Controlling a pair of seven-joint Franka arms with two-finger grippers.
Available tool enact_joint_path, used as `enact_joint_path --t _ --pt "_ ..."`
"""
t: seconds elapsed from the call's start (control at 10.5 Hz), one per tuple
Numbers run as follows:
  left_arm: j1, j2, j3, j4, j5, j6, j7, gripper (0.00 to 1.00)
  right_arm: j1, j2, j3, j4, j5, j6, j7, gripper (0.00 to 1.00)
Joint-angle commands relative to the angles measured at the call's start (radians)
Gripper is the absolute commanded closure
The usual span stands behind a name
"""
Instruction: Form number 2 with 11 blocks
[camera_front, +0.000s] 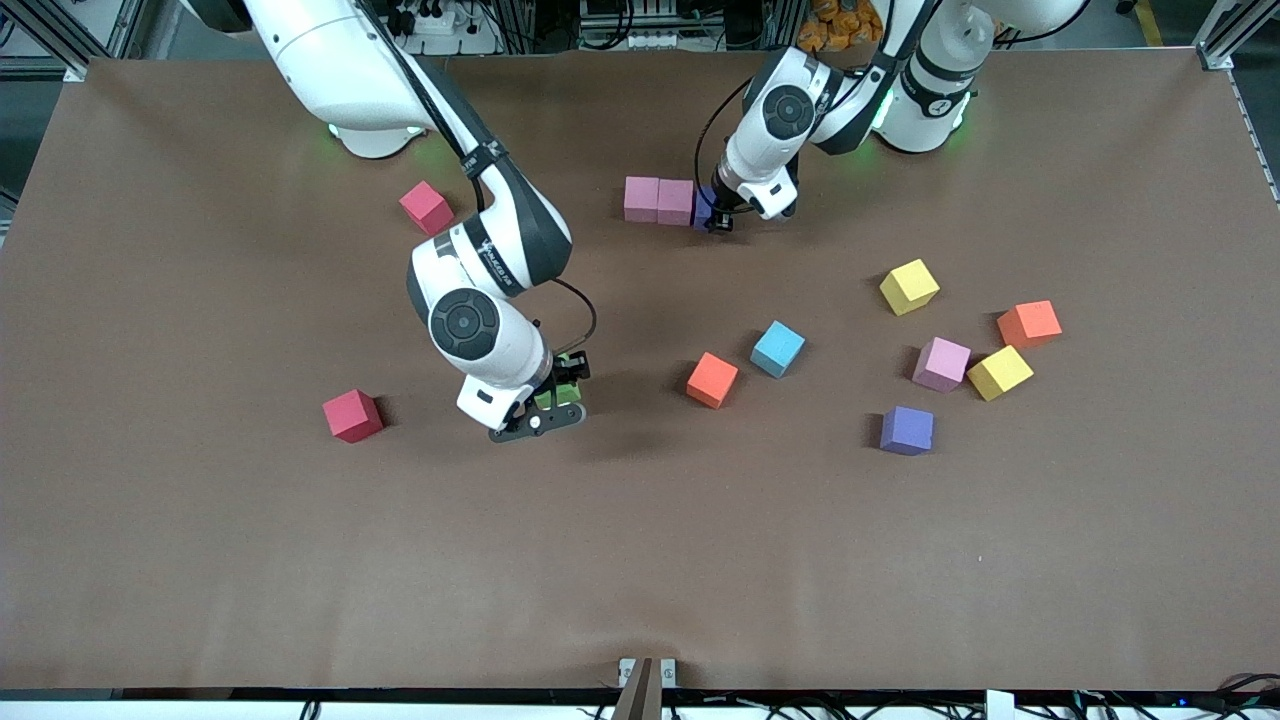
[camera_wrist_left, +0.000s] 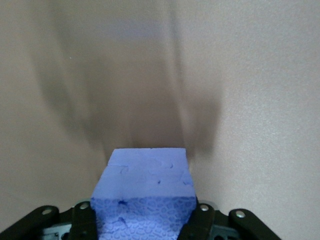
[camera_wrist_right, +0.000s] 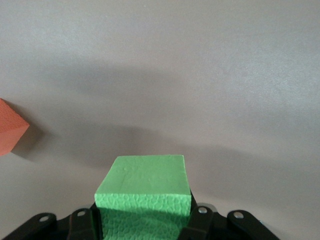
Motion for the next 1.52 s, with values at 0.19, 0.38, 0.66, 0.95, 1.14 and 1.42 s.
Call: enact_joint_path --t 0.19,0.38,0.66,0.95,1.14,1.42 --pt "-0.015 0.011 0.009 0.021 0.021 0.012 -0.034 0.71 -0.017 -0.111 -0.002 -0.129 0.007 0.009 -0.012 1.0" --pt "-0.017 0.011 0.007 0.02 0.022 0.012 -0.034 0.71 -0.016 -0.132 -0.002 -0.166 0.007 0.037 -0.015 1.0" --pt "-0.015 0.011 0.004 0.02 0.025 0.012 -0.034 0.7 -0.01 -0.137 -0.002 -0.172 0.004 0.041 -0.015 1.0" --pt "-0.015 0.015 -0.002 0.02 0.027 0.012 -0.034 0.67 0.003 -0.134 -0.001 -0.169 0.004 0.058 -0.004 1.0" --pt "-0.017 0.019 -0.002 0.02 0.028 0.012 -0.034 0.18 0.007 -0.132 -0.001 -0.167 0.004 0.061 0.001 1.0" --pt "-0.014 0.025 -0.03 0.02 0.086 0.015 -0.06 0.0 0.007 -0.132 -0.001 -0.167 0.005 0.058 0.001 1.0"
